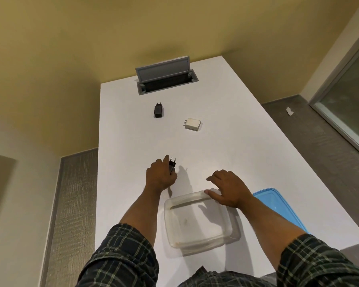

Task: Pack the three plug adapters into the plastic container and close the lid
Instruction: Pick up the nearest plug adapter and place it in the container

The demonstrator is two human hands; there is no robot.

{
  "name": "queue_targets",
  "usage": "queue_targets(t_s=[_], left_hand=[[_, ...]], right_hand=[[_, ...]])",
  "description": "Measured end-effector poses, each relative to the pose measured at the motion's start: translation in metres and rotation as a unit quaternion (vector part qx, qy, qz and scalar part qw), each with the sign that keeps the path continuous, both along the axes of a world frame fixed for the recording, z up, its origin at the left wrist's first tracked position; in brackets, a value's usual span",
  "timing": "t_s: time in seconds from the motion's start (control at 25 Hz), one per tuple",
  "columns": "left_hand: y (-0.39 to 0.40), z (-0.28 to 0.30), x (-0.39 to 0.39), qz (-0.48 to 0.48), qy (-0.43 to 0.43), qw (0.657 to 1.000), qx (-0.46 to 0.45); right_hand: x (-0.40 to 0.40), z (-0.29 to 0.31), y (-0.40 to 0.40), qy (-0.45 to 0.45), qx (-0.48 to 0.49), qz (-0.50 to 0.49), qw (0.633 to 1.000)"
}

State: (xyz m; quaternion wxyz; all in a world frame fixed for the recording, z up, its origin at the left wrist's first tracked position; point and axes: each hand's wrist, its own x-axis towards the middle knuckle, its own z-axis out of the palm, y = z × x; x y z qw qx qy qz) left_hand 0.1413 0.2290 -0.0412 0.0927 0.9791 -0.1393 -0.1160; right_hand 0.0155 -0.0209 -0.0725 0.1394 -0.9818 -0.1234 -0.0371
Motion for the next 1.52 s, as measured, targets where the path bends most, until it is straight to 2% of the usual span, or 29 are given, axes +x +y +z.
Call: queue_targets(t_s=[0.12, 0.24, 0.36, 0.56, 0.76, 0.88, 1.16, 1.28, 1.52], left_hand=[[0.001, 0.021, -0.018, 0.000, -0.012, 1.000, -0.022], [0.001, 0.035, -0.042, -0.013, -0.027, 0.999, -0.028], [0.002, 0.042, -0.069, -0.011, -0.040, 0.998, -0.042], [0.002, 0.034, -0.117, -0.026, -0.041, 0.997, -0.054], [-0.002, 0.020, -0.153, -0.123, -0.045, 0.991, 0.009], [-0.007, 0.013, -0.163, -0.148, -0.035, 0.988, 0.029], [-0.022, -0.006, -0.169, -0.071, 0.006, 0.993, 0.090], [-0.029, -0.013, -0.175, -0.073, 0.040, 0.989, 0.125], [-0.037, -0.021, -0.183, -0.050, 0.055, 0.986, 0.148]], right_hand=[[-0.015, 0.004, -0.002, 0.000, -0.026, -0.061, 0.998], [-0.031, 0.005, -0.002, 0.077, 0.004, -0.157, 0.985], [-0.044, 0.008, 0.001, 0.128, 0.043, -0.193, 0.972], [-0.050, 0.011, 0.008, 0.137, 0.061, -0.173, 0.974], [-0.052, 0.010, 0.013, 0.152, 0.061, -0.194, 0.967], [-0.052, 0.008, 0.013, 0.143, 0.047, -0.187, 0.971], [-0.043, 0.011, 0.020, 0.160, 0.006, -0.152, 0.975], [-0.042, 0.014, 0.023, 0.171, 0.006, -0.151, 0.974], [-0.043, 0.016, 0.025, 0.179, 0.001, -0.147, 0.973]])
